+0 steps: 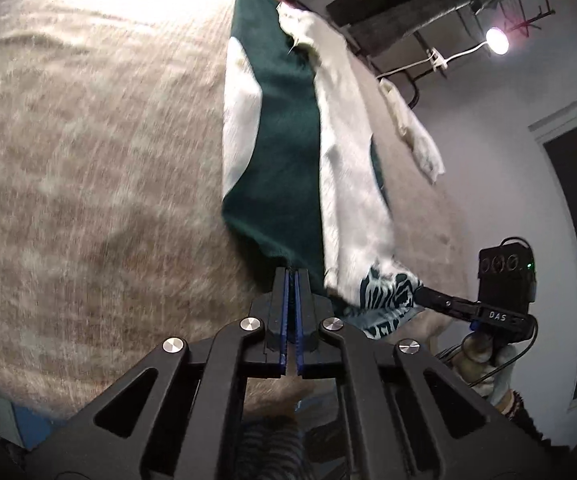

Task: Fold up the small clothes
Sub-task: 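Lift the hem with both tools and fold it toward the collar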

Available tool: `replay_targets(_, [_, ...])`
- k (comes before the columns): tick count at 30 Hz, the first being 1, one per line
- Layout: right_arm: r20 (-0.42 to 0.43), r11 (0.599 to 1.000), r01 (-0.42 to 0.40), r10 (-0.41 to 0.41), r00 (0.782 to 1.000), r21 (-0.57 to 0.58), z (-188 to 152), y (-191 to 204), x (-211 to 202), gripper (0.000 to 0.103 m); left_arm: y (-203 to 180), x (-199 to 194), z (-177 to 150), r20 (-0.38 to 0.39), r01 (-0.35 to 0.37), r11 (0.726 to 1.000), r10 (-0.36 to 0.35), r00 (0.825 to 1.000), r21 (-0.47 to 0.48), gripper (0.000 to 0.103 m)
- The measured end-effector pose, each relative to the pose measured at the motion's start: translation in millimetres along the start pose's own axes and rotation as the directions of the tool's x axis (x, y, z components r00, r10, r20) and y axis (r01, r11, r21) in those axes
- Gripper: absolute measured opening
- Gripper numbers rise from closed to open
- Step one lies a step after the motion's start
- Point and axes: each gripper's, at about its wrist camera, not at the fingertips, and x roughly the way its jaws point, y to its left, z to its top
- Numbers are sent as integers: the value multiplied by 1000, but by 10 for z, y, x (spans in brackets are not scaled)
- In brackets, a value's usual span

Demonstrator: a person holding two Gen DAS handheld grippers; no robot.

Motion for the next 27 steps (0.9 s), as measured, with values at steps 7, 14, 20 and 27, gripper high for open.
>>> replay_targets(7, [53,1000,-12,12,999,4,297,46,-95,0,-140,-70,389,75,14,1000,-15,997,15,0])
replay_targets(14, [100,1000,-6,6,995,4,690,33,-188,0,-202,69,771,104,10,1000,-13,995,26,0])
replay_targets(20, [121,1000,13,-14,993,5,1067,51,-110,0,-194,222,1114,121,-13,999,9,993,30,0])
replay_targets(27, [149,999,21,-26,989,33,1433,-113,-27,0,-84,409,1510,143,-57,998,55,988,8,0])
